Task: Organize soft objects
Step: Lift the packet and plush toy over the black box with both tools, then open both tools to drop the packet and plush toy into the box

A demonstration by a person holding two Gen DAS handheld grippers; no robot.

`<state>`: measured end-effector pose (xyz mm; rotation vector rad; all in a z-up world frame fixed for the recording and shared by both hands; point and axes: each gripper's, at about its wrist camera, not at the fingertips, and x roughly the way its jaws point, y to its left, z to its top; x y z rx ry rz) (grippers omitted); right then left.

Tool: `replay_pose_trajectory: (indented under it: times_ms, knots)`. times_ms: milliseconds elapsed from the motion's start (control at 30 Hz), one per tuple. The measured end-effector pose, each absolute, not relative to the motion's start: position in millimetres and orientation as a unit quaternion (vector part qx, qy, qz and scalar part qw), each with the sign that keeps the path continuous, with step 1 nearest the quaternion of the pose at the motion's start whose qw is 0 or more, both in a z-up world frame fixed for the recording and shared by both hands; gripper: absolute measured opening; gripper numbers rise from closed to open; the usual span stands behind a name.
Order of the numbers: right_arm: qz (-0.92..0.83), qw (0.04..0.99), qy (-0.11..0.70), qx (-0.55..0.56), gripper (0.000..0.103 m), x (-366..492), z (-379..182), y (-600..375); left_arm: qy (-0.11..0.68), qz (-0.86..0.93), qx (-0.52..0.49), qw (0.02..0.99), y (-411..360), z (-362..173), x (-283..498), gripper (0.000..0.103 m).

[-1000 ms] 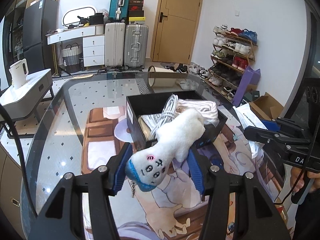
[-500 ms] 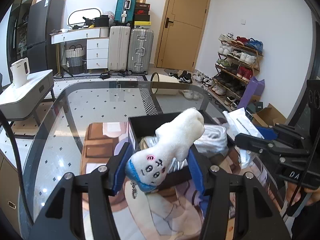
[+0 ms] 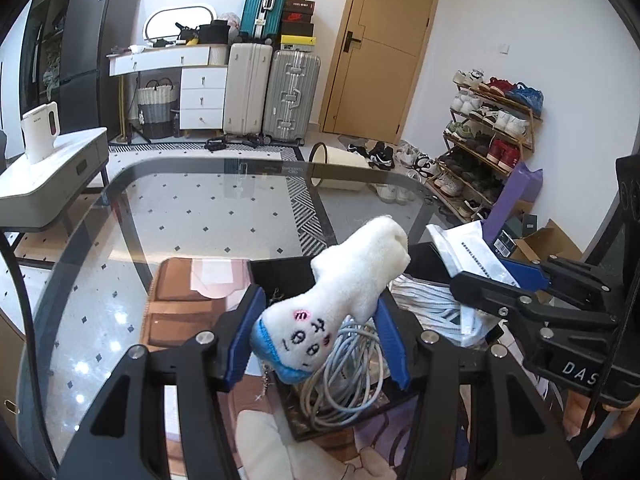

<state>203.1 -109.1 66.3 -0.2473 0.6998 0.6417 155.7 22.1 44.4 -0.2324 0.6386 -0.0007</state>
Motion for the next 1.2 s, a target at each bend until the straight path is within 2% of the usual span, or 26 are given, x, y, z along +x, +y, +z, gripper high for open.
replay_pose_trajectory:
  times_ms: [967, 1133, 1200]
  knots:
    - [0.309, 0.859, 0.388, -0.125, 0.035, 228.1, 28.1, -103.1, 0.330, -0.026, -0.040, 0.943, -2.0, 33.4, 157.8, 0.056]
    - [0.308, 0.864, 0.378, -0.127, 0.050, 228.9, 32.5, -109.4, 0.334, -0.030, -0.047, 0.941, -3.5, 34.4, 157.6, 0.058]
    - [0.310, 0.869, 0.366, -0.125, 0.053, 227.0, 37.1, -114.6, 0.334, -0.037, -0.052, 0.941, -2.1, 34.9, 157.6, 0.063]
